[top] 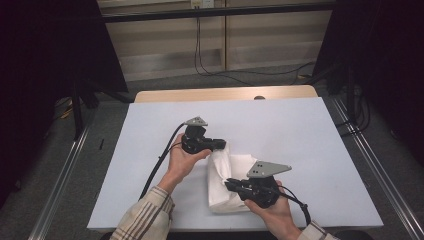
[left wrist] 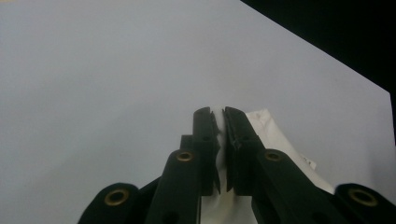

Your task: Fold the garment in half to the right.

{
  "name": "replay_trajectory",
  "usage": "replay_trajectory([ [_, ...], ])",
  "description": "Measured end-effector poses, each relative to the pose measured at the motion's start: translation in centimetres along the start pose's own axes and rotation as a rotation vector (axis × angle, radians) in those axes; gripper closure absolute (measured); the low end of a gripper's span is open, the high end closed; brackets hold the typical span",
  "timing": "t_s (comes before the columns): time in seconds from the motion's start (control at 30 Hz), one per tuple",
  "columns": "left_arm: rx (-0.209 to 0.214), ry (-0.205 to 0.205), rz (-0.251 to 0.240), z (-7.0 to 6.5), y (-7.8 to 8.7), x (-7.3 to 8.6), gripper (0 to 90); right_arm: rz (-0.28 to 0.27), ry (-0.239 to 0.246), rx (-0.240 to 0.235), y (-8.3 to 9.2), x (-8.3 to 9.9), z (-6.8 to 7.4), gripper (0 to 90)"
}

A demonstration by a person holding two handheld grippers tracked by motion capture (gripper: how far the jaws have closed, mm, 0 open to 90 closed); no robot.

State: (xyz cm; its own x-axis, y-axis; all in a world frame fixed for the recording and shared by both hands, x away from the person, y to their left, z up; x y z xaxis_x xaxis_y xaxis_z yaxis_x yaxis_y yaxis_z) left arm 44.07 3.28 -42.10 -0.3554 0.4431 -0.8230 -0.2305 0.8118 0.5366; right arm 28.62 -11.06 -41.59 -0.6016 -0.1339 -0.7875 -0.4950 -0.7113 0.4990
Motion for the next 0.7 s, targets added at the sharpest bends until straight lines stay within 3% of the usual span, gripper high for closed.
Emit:
replay_trajectory([
  [0.7,0.003,0.013,0.032,-0.4,-2.3,0.6,83.9,0.028,-0.008,0.025,0.3,1.0,-0.9,84.9],
])
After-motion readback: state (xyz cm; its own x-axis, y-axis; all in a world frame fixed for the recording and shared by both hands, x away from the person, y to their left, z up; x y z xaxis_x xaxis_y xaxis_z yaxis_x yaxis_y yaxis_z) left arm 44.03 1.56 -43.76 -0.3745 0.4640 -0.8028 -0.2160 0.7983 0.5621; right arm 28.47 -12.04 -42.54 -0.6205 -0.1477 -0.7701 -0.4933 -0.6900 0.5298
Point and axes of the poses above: each handheld gripper's, and its own axes: y roughly backward along the jaws, x roughly out of its underside, z roughly to its left, the point moved 4 cm from there along -y, roughly forward along the jaws, and after that the axes turned 10 degrees about -y, right-handed, at the moved point
